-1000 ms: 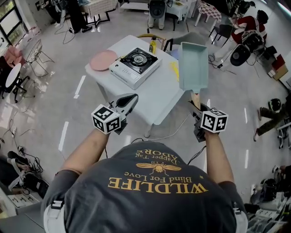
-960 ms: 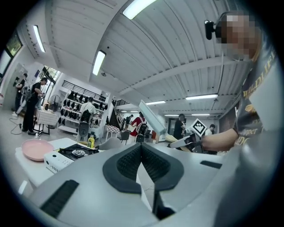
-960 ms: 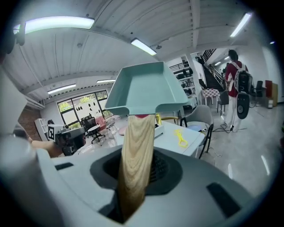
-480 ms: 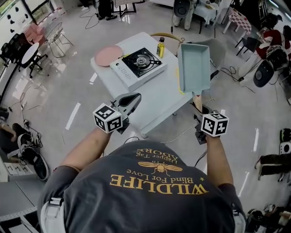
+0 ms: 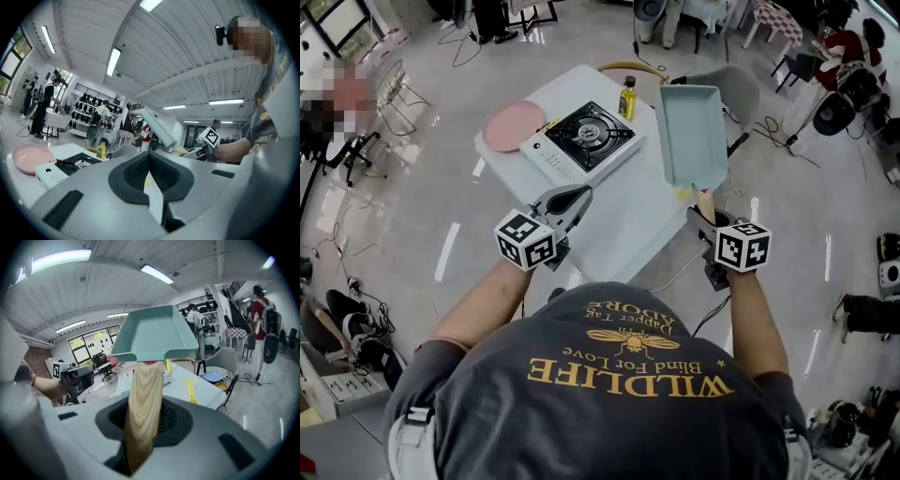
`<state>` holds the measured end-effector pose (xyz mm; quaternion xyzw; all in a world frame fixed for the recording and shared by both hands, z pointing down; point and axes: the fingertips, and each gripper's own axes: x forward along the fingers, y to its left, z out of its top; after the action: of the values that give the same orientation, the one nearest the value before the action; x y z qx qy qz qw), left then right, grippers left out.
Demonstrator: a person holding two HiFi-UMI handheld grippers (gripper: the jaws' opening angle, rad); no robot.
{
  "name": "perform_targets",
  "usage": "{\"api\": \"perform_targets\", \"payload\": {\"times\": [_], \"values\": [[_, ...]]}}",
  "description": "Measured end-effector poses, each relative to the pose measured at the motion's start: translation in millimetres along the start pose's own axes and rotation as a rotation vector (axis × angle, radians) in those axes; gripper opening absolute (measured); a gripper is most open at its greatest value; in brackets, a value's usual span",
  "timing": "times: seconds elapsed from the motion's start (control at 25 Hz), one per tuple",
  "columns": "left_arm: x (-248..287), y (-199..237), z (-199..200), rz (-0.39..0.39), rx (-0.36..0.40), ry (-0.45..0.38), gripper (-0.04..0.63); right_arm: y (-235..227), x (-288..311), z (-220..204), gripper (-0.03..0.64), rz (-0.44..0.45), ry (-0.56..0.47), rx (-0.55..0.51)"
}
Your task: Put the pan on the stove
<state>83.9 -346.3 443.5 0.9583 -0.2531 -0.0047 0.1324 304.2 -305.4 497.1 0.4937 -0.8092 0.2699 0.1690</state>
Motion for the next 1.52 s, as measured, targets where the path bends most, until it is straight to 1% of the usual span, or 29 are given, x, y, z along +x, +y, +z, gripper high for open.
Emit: {"api": "perform_targets", "payload": {"times": [0.16,0.32,0.44,0.64,0.76,1.0,1.2,1.52], "values": [[-0.8,34.2,2.9,-0.031,0.019,0.026,-0.003,10.4,26.4,13.2,0.089,-0.020,0.035,0.010],[-5.1,59.7,2.6,-0.016,0.032,0.020,-0.003,12.2,60.1,22.8,0.089,-0.013,0.088,0.015],[-9.8,74.1,-2.6,0.007,0.031,0.024,-0.003,10.0,88.6,28.4,0.089,-0.001,0.142,-0.008],[3.2,84.7,-12.1,0.040,0.024,0.041,-0.003,-10.8,130.0,37.3,0.089,0.045,0.241,-0.052],[0.1,91.8,-18.7,0.059,0.018,0.043,-0.003,-9.7,155.9,35.5,0.089,0.072,0.297,-0.080],[-17.2,98.3,-30.0,0.074,0.013,0.047,-0.003,-1.1,194.9,22.3,0.089,0.094,0.408,-0.131],[-20.7,103.0,-35.9,0.084,0.003,0.054,-0.003,-4.9,216.8,16.9,0.089,0.107,0.474,-0.144],[-25.9,110.0,-42.0,0.087,-0.019,0.062,-0.003,-3.5,248.3,8.5,0.089,0.110,0.579,-0.205]]}}
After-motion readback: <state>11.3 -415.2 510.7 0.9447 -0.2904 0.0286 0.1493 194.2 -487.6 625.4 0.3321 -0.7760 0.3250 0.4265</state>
